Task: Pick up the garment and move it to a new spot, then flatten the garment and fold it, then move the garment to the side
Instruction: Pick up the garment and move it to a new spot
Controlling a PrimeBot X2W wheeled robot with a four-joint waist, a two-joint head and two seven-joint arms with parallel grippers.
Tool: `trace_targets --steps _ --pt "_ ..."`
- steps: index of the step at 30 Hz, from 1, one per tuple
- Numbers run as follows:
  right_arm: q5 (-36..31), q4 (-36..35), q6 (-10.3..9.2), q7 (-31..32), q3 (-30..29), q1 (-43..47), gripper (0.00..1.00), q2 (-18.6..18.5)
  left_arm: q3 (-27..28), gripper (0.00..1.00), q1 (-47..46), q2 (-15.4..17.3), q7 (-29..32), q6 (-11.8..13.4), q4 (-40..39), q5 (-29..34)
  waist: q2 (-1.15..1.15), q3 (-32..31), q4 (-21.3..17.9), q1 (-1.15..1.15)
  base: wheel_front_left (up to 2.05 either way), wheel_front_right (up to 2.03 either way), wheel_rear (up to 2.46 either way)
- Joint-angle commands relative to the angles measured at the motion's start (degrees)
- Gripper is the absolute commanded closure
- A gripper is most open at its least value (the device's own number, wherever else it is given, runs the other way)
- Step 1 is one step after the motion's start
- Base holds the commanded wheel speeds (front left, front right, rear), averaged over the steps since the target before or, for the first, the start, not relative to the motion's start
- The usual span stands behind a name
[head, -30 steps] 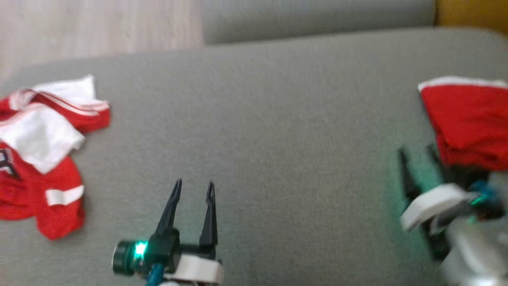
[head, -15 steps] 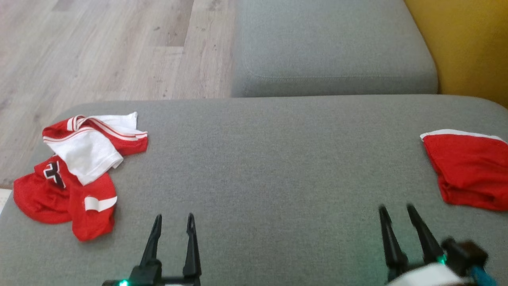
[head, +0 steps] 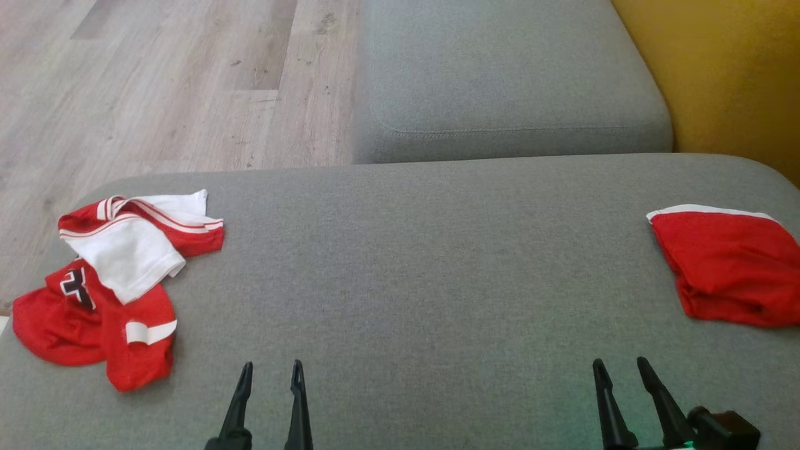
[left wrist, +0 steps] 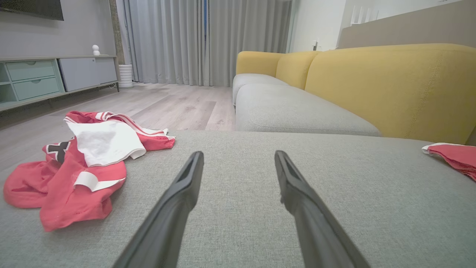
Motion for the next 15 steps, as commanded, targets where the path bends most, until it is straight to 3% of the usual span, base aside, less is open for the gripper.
trace_targets --steps 1,9,15 --pt "-0.17 -1.76 -0.04 -0.78 1.24 -2.14 0.0 -0.59 2.16 0.0 -2.36 -0.19 -0.56 -0.16 -1.6 0.34 0.0 -0.03 -0.05 0.0 0.0 0.0 0.0" --pt "0.48 -1.61 -0.04 -0.78 1.34 -2.06 0.0 -1.06 1.74 0.0 -2.53 -0.19 -0.56 -0.31 -1.03 0.31 0.0 -0.51 0.35 0.0 0.0 0.0 0.0" --pt "0.91 -1.68 -0.04 -0.79 2.2 -1.64 0.0 -1.26 1.74 0.0 -2.62 -0.19 -0.56 -0.58 -0.74 0.76 0.0 -0.69 2.77 0.0 0.0 0.0 0.0"
